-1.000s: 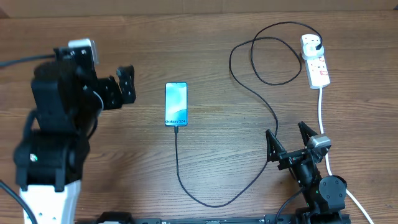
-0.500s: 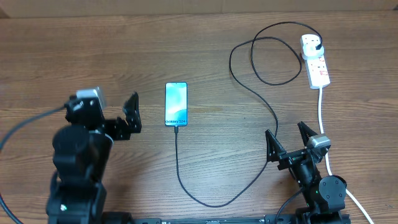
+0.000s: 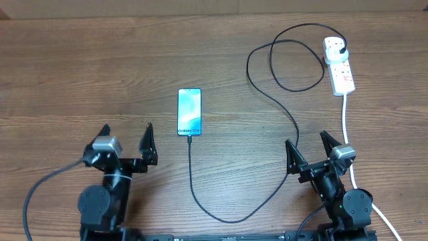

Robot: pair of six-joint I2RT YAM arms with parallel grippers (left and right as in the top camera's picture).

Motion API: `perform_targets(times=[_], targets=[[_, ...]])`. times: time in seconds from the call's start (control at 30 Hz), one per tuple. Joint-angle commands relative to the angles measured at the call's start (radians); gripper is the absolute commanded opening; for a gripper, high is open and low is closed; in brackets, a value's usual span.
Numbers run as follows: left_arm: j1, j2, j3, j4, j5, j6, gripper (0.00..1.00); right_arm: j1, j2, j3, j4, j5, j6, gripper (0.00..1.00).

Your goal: Plug charger to phone and switch on socket

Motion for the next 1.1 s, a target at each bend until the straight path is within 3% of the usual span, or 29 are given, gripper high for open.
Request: perform_targets(times=[0.0,0.43,1.07], targets=[[0.005,-0.076,-0.062,0.019,-0.013,0.020,1.00,0.004,-0.010,-0.011,0.005,0.000,0.002,1.00],[0.031,-0.259,-0.198,0.026,-0.024,0.055,1.00,0.004,-0.010,-0.011,0.005,0.000,0.002,1.00],[0.045,-0.261,-0.254,-0.060,-0.023,0.095,0.99,0.004,-0.010,-0.011,0.005,0.000,0.002,1.00]])
